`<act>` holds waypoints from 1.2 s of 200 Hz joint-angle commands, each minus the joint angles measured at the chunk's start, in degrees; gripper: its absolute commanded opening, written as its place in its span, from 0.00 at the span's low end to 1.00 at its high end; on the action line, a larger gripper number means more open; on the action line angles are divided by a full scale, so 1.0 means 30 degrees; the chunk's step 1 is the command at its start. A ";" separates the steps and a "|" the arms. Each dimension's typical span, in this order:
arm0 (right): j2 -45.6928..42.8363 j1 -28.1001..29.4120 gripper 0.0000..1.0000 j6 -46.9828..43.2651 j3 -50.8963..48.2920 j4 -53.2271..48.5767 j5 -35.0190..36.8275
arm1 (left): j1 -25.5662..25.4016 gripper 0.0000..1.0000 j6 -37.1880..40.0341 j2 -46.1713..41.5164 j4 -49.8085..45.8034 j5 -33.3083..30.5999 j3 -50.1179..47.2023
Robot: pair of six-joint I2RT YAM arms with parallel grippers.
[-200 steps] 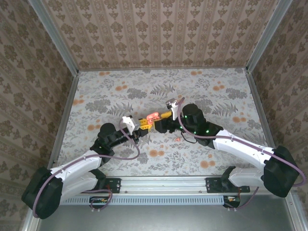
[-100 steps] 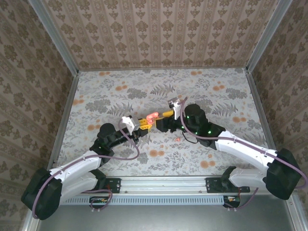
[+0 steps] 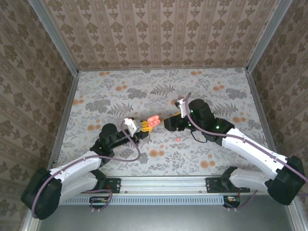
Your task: Insert the wireless bluetooth earbuds into the charging case
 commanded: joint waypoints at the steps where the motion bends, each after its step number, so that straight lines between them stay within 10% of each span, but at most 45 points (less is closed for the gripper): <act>1: 0.1074 -0.0467 0.66 0.0574 0.1006 -0.3942 -0.0509 | -0.0153 0.04 0.0909 -0.0375 -0.0744 -0.0312 -0.0240; 75: 0.4441 -0.1955 0.57 0.3203 0.1179 -1.0310 -0.0087 | -0.0666 0.04 0.2740 -0.2055 -0.4397 -0.1361 -0.0137; 240: 1.0587 -0.1958 0.53 0.4392 0.1668 -0.6660 -0.1776 | -0.0695 0.04 0.3301 -0.3286 -0.5704 -0.1945 -0.0224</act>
